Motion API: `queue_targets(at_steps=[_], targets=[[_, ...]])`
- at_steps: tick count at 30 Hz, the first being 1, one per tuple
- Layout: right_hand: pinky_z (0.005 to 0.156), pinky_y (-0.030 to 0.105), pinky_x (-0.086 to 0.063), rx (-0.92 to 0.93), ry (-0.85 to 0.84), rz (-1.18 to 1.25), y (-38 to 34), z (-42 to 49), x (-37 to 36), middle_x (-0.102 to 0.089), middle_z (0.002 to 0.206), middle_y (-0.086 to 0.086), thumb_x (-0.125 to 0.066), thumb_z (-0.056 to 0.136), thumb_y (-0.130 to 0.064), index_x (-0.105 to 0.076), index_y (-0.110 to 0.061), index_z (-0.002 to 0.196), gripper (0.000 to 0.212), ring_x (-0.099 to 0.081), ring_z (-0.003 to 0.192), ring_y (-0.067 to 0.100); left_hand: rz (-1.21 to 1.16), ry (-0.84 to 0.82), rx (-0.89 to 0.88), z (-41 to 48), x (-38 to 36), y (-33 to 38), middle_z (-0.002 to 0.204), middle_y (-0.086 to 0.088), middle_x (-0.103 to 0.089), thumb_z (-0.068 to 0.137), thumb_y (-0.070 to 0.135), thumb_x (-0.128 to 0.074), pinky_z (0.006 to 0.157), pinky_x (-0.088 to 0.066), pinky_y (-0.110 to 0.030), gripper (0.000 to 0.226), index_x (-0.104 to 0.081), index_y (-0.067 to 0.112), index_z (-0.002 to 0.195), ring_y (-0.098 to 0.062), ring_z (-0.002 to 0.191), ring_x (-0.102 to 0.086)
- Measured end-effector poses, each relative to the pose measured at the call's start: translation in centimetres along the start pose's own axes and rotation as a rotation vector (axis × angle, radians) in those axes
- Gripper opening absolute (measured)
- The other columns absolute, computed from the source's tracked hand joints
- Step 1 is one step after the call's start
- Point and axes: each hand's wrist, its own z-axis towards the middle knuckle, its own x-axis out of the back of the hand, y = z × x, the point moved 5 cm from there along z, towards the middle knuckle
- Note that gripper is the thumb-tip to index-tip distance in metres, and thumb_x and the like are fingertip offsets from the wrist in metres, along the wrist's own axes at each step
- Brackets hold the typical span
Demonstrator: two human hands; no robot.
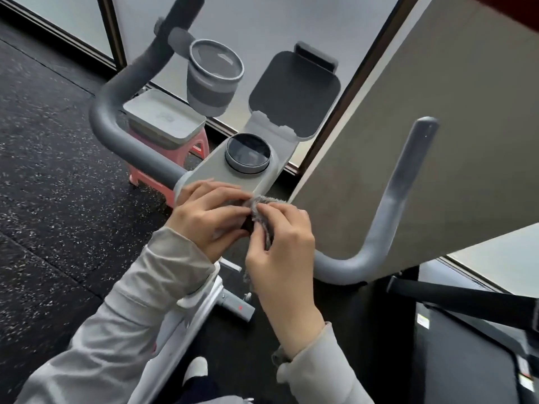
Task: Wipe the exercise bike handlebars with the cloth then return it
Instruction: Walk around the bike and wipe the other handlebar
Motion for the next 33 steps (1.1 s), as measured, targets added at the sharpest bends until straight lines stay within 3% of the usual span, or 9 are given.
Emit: queue_targets(at_steps=[3, 10, 16, 23, 25, 28, 33], targets=[[0.086, 0.028, -0.043, 0.048, -0.071, -0.045, 0.3, -0.3, 0.4, -0.065, 0.098, 0.012, -0.056, 0.079, 0.004, -0.068, -0.002, 0.101, 0.025, -0.056, 0.093, 0.028, -0.002, 0.011, 0.001, -0.1, 0.0, 0.0, 0.102, -0.007, -0.072, 0.077, 0.035, -0.062, 0.090, -0.045, -0.044, 0.029, -0.077, 0.012, 0.086, -0.023, 0.097, -0.063], [0.092, 0.016, -0.040, 0.022, -0.047, -0.055, 4.4, -2.0, 4.8, -0.065, 0.098, 0.005, -0.062, 0.079, 0.007, -0.070, -0.005, 0.100, 0.025, -0.056, 0.097, 0.020, 0.023, -0.004, 0.027, 0.1, 0.1, 1.2, 0.102, -0.004, -0.071, 0.073, 0.037, -0.063, 0.097, -0.034, -0.039, 0.027, -0.077, 0.016, 0.082, -0.018, 0.103, -0.057], [0.090, 0.015, -0.041, 0.038, -0.016, -0.102, 7.4, -2.7, 8.4, -0.061, 0.096, 0.002, -0.060, 0.082, 0.002, -0.070, -0.005, 0.100, 0.021, -0.057, 0.094, 0.020, -0.090, -0.202, 0.011, 0.7, -3.4, 5.7, 0.091, 0.002, -0.074, 0.071, 0.049, -0.059, 0.092, -0.039, -0.041, 0.039, -0.077, 0.016, 0.083, -0.020, 0.094, -0.067], [0.091, 0.021, -0.044, 0.137, 0.086, -0.105, 11.4, -0.9, 11.5, -0.062, 0.100, 0.008, -0.059, 0.082, 0.006, -0.068, 0.000, 0.104, 0.025, -0.056, 0.097, 0.023, -0.212, -0.353, 0.069, 3.0, -7.3, 10.1, 0.087, 0.006, -0.073, 0.069, 0.056, -0.052, 0.081, -0.042, -0.027, 0.048, -0.075, 0.020, 0.091, -0.016, 0.082, -0.069], [0.090, 0.022, -0.044, 0.157, 0.096, -0.073, 12.6, 0.5, 12.0, -0.061, 0.101, 0.006, -0.059, 0.083, 0.007, -0.068, -0.001, 0.105, 0.025, -0.056, 0.098, 0.024, -0.231, -0.353, 0.100, 4.1, -8.4, 11.1, 0.092, 0.004, -0.072, 0.069, 0.058, -0.051, 0.080, -0.049, -0.027, 0.055, -0.072, 0.019, 0.100, -0.017, 0.085, -0.068], [0.089, 0.020, -0.044, 0.209, 0.099, -0.015, 14.4, 3.3, 12.5, -0.057, 0.102, 0.000, -0.059, 0.084, 0.005, -0.068, 0.000, 0.104, 0.022, -0.057, 0.097, 0.023, -0.276, -0.304, 0.212, 5.9, -10.0, 11.5, 0.110, 0.009, -0.065, 0.072, 0.057, -0.056, 0.091, -0.049, -0.030, 0.060, -0.060, 0.025, 0.122, -0.010, 0.101, -0.061], [0.086, 0.026, -0.047, 0.378, 0.118, 0.065, 17.0, 7.4, 12.6, -0.060, 0.102, 0.003, -0.059, 0.086, 0.005, -0.069, 0.001, 0.103, 0.020, -0.055, 0.096, 0.024, -0.306, -0.159, 0.352, 8.6, -11.8, 12.1, 0.114, 0.009, -0.062, 0.076, 0.035, -0.073, 0.087, -0.052, -0.027, 0.060, -0.051, 0.022, 0.130, -0.005, 0.092, -0.062]])
